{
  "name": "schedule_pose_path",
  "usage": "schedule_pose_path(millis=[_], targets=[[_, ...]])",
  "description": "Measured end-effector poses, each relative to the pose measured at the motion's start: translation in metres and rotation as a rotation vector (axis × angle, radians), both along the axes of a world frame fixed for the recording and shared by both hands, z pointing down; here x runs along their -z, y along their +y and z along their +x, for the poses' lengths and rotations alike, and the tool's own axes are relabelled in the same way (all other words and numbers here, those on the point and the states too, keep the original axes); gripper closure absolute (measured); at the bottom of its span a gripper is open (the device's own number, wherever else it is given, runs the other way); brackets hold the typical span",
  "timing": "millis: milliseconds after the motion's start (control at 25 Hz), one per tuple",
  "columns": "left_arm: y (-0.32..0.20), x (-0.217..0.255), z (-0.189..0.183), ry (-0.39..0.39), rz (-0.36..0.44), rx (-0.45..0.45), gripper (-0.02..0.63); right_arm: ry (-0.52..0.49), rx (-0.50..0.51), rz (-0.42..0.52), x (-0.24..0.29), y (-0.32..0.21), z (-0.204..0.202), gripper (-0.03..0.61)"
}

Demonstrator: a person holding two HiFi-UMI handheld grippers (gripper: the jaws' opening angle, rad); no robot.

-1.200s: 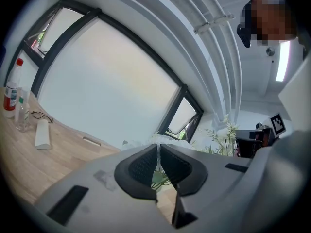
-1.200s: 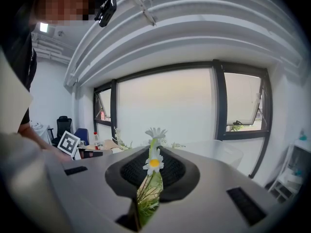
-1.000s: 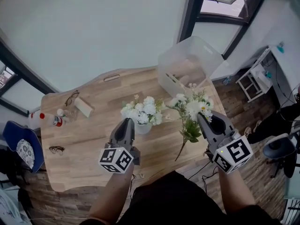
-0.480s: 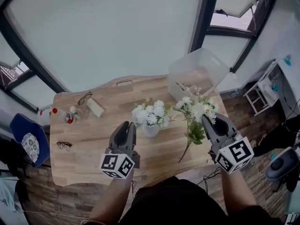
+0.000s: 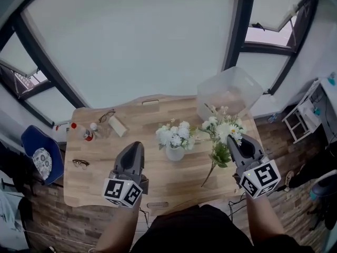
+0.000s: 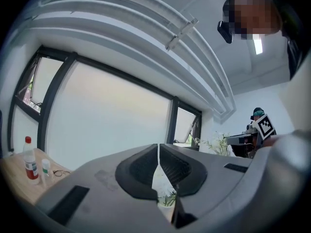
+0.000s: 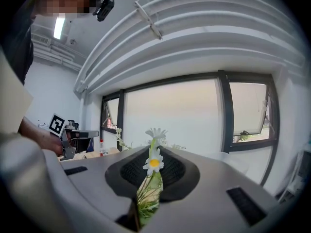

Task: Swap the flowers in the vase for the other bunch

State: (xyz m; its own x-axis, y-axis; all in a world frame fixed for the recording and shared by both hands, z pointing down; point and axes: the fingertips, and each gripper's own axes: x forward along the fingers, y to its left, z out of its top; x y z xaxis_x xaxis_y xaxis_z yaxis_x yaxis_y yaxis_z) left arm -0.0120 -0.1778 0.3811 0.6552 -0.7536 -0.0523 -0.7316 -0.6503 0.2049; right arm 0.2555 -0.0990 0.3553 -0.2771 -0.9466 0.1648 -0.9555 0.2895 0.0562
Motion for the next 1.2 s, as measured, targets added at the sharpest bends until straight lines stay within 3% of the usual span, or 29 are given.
schedule_pose_path(millis=[480,1200], targets=[[0.005,-0.003,-0.034,-0.016,-0.017,0.069,0.597,0.027,0.013,0.014,0.005,-0.002,-0.005,0.525],[0.006,0.005,-0.026,0.017,-0.008,0.033,0.597,0.045,-0.041,0.024,0.013,0.005,0.001,0.525]])
